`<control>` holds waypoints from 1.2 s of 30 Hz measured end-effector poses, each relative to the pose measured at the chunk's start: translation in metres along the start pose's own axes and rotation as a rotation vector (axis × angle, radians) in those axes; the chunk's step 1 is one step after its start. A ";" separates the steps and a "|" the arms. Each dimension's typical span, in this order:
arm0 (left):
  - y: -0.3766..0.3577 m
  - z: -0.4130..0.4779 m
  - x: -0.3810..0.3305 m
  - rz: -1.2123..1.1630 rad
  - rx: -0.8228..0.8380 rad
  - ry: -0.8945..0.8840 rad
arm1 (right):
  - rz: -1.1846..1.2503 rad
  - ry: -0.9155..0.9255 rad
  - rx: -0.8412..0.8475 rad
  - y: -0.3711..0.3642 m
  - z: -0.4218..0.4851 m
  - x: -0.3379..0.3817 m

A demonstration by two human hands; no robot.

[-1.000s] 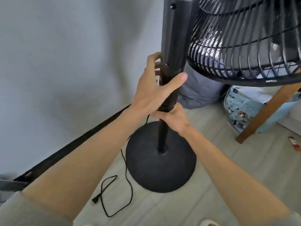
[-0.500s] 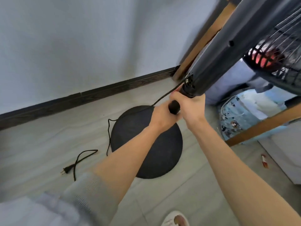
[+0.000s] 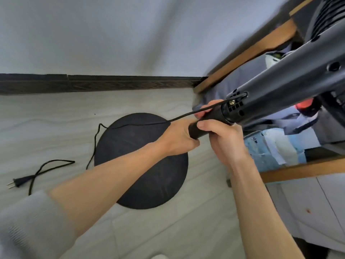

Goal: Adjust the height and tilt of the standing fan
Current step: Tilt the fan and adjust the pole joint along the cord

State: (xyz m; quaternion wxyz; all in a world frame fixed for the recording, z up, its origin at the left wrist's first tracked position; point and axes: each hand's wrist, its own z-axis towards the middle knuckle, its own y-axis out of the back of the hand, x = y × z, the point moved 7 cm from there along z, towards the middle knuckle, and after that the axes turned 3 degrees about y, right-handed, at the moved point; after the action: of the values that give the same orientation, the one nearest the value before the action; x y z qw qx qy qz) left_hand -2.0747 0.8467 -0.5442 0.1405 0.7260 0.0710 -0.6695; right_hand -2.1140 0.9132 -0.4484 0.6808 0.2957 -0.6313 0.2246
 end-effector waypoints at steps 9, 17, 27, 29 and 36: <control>0.001 -0.008 -0.003 0.035 0.036 0.001 | -0.043 -0.013 -0.142 -0.009 -0.011 0.008; 0.001 -0.005 -0.010 0.079 0.097 -0.003 | -0.418 -0.042 -0.582 0.007 -0.041 0.009; 0.007 -0.011 -0.007 0.036 0.138 0.041 | -0.313 -0.017 -0.367 0.009 -0.033 0.015; 0.007 -0.009 -0.005 0.061 0.140 0.049 | -0.167 -0.062 -0.081 0.002 -0.022 0.022; 0.002 -0.008 -0.009 0.072 0.123 0.060 | -0.363 -0.069 -0.576 0.005 -0.047 0.022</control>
State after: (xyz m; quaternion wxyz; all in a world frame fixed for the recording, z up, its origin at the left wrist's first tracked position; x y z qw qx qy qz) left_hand -2.0668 0.8477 -0.5343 0.1171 0.7552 0.0078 -0.6449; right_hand -2.0817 0.9476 -0.4273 0.7436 0.2061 -0.6285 -0.0978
